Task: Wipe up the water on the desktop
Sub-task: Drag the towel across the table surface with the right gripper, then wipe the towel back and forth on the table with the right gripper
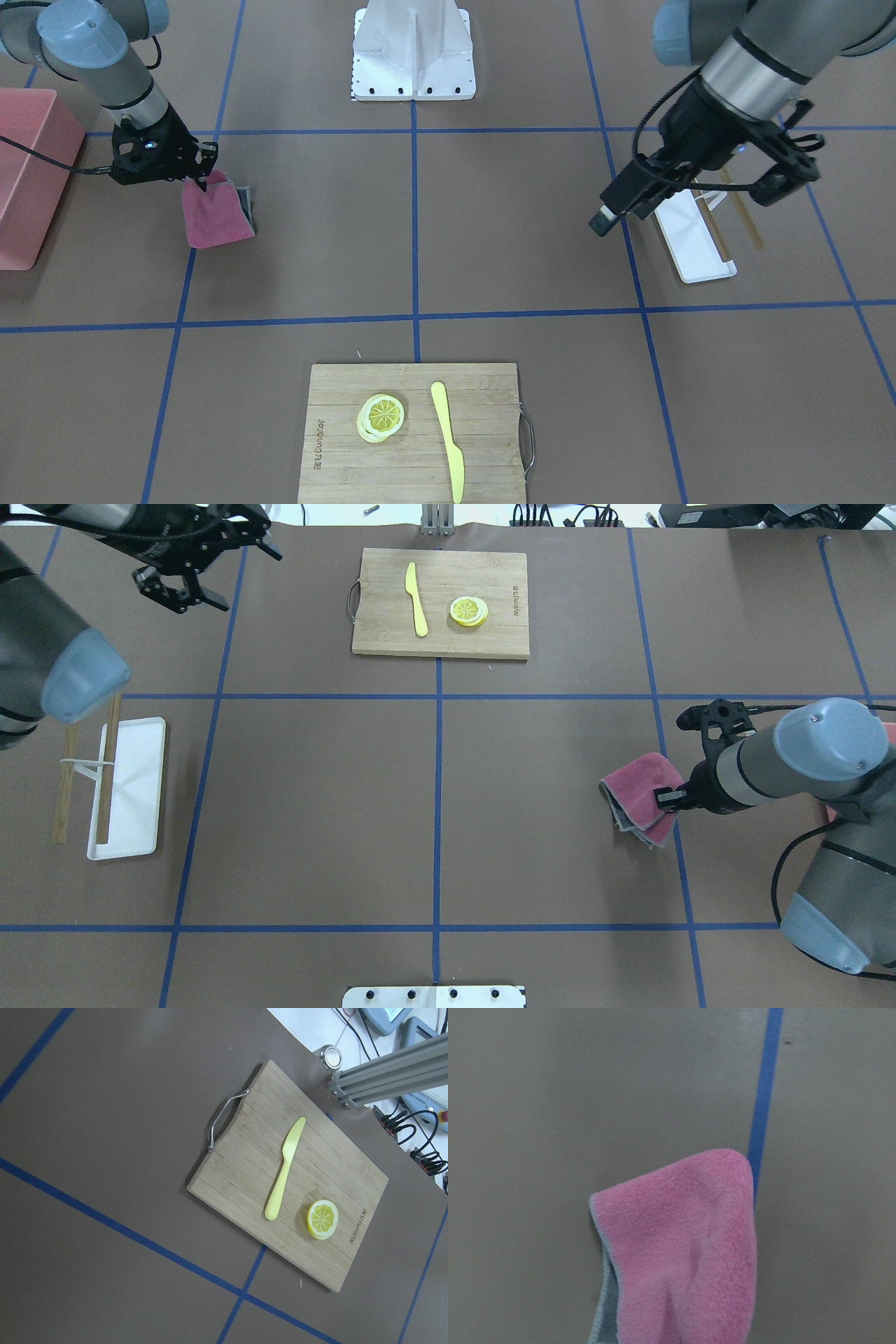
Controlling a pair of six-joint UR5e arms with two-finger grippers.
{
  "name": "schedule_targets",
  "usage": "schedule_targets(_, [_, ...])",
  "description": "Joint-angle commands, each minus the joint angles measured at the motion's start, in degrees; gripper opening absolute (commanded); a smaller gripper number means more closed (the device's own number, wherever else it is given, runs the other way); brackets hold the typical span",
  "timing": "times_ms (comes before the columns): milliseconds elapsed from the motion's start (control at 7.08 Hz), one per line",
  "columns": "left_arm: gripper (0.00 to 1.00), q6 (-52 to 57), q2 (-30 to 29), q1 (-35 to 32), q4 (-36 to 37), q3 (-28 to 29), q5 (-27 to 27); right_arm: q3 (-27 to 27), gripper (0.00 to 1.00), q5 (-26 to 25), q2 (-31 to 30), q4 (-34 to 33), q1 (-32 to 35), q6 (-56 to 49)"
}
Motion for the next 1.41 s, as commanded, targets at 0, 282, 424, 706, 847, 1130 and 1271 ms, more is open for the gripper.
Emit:
schedule_targets(0, [0.98,11.89,6.35,-4.0,0.02,-1.07,-1.47,-0.42,0.0,-0.28,4.92,-0.75,-3.6,6.19])
schedule_targets(282, [0.98,17.28,7.86,-5.5,0.02,-0.37,-1.47,-4.89,0.0,-5.0,20.52,-5.02,-13.09,22.28])
schedule_targets(424, [0.98,21.3,9.52,-6.11,0.02,-0.28,-1.38,-8.39,0.0,-7.73,28.27,-8.71,-15.83,25.99])
schedule_targets(706, [0.98,27.91,12.86,-8.66,0.02,-0.89,-2.17,-10.2,0.0,-9.43,30.73,-8.13,-16.13,27.97])
schedule_targets(847, [0.98,30.29,14.53,-9.63,-0.07,-1.07,-2.35,-6.7,0.0,-6.03,26.02,-8.13,-12.99,25.88])
schedule_targets(1130, [0.98,36.1,17.35,-11.57,0.01,-1.86,-2.44,-0.46,0.0,0.22,11.64,-8.13,-5.52,12.65])
schedule_targets(1271, [0.98,36.11,17.45,-11.57,0.02,-2.12,-2.35,1.75,0.0,1.63,5.82,-8.13,-2.79,6.67])
